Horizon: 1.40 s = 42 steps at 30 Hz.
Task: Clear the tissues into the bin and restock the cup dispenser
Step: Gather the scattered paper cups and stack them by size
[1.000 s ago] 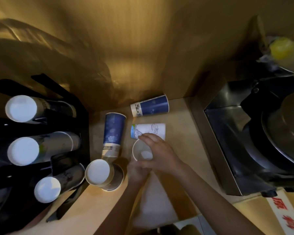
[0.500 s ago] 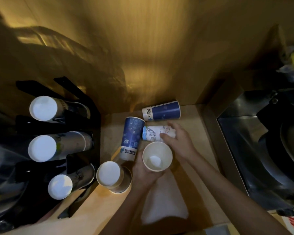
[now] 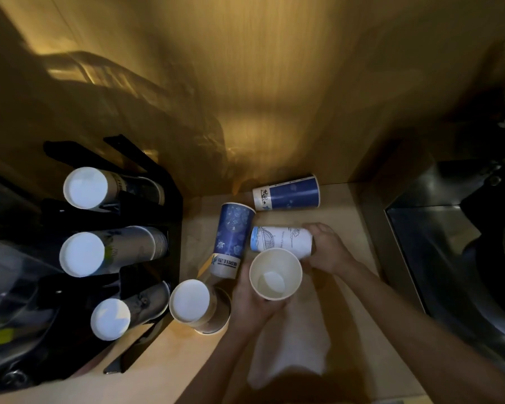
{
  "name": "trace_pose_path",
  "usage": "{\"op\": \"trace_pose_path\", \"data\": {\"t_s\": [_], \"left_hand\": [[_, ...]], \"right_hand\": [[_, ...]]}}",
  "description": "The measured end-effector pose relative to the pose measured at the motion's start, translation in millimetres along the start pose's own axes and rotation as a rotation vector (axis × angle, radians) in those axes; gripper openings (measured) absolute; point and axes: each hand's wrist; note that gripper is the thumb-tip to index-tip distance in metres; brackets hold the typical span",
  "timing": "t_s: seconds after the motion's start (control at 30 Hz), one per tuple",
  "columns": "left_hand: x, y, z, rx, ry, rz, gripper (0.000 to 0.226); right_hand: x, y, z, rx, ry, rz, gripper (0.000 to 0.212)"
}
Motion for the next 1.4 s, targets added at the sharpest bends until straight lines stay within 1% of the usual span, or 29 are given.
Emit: {"op": "trace_pose_path", "data": {"t_s": [0.1,0.2,0.3,0.4,0.47,0.57,0.67,0.73,0.83,1.0,1.13,1.2,1.27,1.33,1.4], "left_hand": [[1.7,5.7,1.7,-0.002,-0.049,0.014,0.079],[2.2,6.5,3.2,-0.021,-0.068,-0.003,0.087],[3.9,6.7,4.4,-0.014,-0.087,0.006,0.087],[5.8,5.3,2.8,0.020,-0.066,0.027,0.091],[7.1,5.7,1.6,0.051,-0.057,0.032,0.088],[5.9,0.7,2.5,0.096,-0.085,0.021,0.089],[4.3,-2.5,3.5,0.087,-0.089,0.029,0.086],[4.6,-0.9,3.5,0.085,-0.074,0.037,0.084],[6.0,-0.1,4.4,0.079,-0.111,0.033,0.092],[4.5,0.5,2.1,0.174,-0.126,0.067,0.087],[6.0,5.1,2.7,0.163,-0.127,0.044,0.094],[6.9,5.4,3.3,0.168,-0.124,0.028,0.099],[6.7,4.9,2.6,0.165,-0.112,0.011,0.095],[5.6,4.2,-1.5,0.154,-0.105,0.000,0.083],[3.1,6.8,-10.5,0.135,-0.136,-0.013,0.083]], "right_hand": [[7.1,0.1,11.1,-0.141,0.032,-0.090,0.094],[14.4,-8.9,37.8,-0.334,0.160,-0.162,0.098],[29.6,-30.5,72.2,-0.439,0.300,-0.114,0.096],[55.9,-57.0,97.5,-0.451,0.440,-0.040,0.090],[75.5,-72.1,105.1,-0.454,0.470,0.039,0.085],[98.8,-88.5,101.5,-0.400,0.376,0.150,0.084],[107.4,-98.6,80.2,-0.233,0.249,0.204,0.088],[108.5,-103.0,61.7,-0.157,0.176,0.202,0.093],[101.5,-107.8,38.2,-0.095,0.115,0.188,0.100],[82.5,-112.5,15.3,0.038,0.022,0.113,0.094],[78.5,-108.7,9.3,0.118,0.017,0.086,0.094],[78.6,-107.2,8.1,0.095,-0.002,0.065,0.095],[79.4,-105.4,7.4,0.042,-0.016,0.052,0.095],[81.2,-99.5,9.7,0.021,-0.017,0.054,0.096],[82.5,-87.7,16.9,0.002,-0.010,0.040,0.099]]}}
Point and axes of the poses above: each hand's wrist, its own x-axis away from the middle knuckle, its own z-axis out of the back of the hand, y = z × x, and after that the axes turned 2 degrees about x, right-handed
